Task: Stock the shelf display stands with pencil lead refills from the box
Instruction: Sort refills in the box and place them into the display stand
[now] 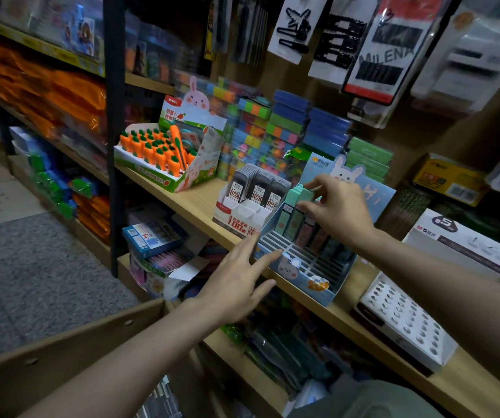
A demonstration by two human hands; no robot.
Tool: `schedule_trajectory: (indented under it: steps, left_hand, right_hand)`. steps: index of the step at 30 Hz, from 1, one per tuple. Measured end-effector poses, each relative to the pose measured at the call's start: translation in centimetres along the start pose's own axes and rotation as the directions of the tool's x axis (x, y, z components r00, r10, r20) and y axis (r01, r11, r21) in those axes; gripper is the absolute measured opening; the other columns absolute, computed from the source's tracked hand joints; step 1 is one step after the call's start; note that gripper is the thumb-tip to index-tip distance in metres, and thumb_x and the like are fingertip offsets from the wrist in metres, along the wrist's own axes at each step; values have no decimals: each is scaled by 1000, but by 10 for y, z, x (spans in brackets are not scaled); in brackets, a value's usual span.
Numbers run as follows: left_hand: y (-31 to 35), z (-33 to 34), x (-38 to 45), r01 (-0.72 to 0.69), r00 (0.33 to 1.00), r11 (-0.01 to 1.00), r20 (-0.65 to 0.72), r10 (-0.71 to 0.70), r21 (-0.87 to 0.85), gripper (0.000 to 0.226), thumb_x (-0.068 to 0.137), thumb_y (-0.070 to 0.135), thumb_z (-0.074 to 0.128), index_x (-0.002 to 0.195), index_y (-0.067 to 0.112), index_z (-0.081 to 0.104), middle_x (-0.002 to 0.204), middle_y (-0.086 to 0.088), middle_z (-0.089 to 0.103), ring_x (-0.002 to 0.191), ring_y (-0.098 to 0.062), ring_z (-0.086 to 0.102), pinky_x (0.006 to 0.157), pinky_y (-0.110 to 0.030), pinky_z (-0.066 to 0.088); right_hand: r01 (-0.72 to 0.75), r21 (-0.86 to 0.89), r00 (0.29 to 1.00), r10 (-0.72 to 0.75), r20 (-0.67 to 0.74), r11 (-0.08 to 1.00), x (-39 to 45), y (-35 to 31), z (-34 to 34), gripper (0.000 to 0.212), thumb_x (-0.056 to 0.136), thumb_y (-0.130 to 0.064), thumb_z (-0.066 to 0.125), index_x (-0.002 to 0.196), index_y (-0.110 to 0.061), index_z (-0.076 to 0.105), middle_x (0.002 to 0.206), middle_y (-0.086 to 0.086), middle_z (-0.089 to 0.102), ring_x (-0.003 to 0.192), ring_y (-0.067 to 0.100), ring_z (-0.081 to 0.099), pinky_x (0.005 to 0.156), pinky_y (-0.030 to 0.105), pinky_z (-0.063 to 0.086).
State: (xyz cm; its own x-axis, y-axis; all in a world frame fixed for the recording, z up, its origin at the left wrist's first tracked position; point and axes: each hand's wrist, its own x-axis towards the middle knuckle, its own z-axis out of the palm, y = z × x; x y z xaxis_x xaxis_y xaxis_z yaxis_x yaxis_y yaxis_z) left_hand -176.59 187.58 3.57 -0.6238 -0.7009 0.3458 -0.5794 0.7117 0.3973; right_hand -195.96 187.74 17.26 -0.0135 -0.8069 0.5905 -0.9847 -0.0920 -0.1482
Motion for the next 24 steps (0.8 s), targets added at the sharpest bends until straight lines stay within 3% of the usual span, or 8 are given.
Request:
schedule_trajectory:
  steps: [5, 12, 16, 18, 20, 22, 24]
  left_hand:
    - [1, -1, -1, -9, 1000, 1000, -3, 9, 24, 58, 99, 49, 40, 151, 43, 15, 162, 3, -13, 150, -17, -9, 121, -44, 18]
    - [-1, -2, -3, -28, 1000, 998, 8, 27, 48, 61, 99, 48, 41, 151, 44, 10, 162, 5, -18, 150, -15, -9, 122, -41, 15]
    - [0, -9, -11, -30, 1000, 999, -5, 30, 10, 63, 100, 47, 40, 153, 41, 6, 162, 8, -14, 149, -10, -9, 122, -37, 11]
    - [-1, -14, -21, -65, 995, 998, -80, 65, 0, 60, 100, 43, 43, 153, 35, 17, 163, 6, -1, 149, -12, 0, 121, -34, 14]
    - [-4, -19, -37, -71, 987, 997, -146, 64, -40, 51, 99, 38, 48, 147, 26, 37, 155, 2, 29, 143, -14, 23, 116, -31, 26]
    - [-11, -23, -57, 15, 993, 994, -114, -27, -108, 34, 97, 34, 52, 128, 22, 56, 129, 3, 57, 122, -11, 49, 101, -30, 43]
    - [-25, -25, -83, 205, 979, 965, 10, -206, -162, 18, 95, 33, 54, 105, 22, 66, 101, 3, 68, 95, -12, 62, 82, -34, 51]
  right_hand:
    - [17, -208, 1000, -21, -15, 978, -1, 0, 9, 29, 86, -36, 71, 110, -19, 72, 108, 3, 62, 109, 25, 52, 86, 39, 33]
    - [-17, -261, 1000, 10, -28, 965, -11, -5, 11, 33, 89, -38, 64, 113, -16, 72, 112, 5, 53, 111, 24, 46, 90, 43, 34]
    - [-6, -211, 1000, 4, -10, 978, -17, -13, 4, 47, 91, -37, 60, 133, -17, 57, 121, 6, 48, 117, 23, 44, 96, 44, 35]
    - [79, -69, 994, -84, -69, 994, -28, -25, 3, 44, 91, -31, 61, 133, -17, 56, 118, 5, 50, 114, 20, 46, 95, 41, 40]
    - [194, 102, 978, -185, -91, 976, -47, -45, 8, 32, 90, -25, 62, 121, -16, 62, 111, 1, 52, 105, 15, 50, 89, 32, 44]
    - [272, 264, 962, -268, -51, 925, -71, -68, 21, 22, 89, -22, 63, 110, -15, 64, 105, -1, 56, 95, 11, 54, 82, 25, 44]
    - [263, 400, 948, -312, 63, 878, -94, -90, 42, 16, 87, -21, 63, 102, -16, 65, 97, -2, 61, 87, 11, 57, 76, 25, 46]
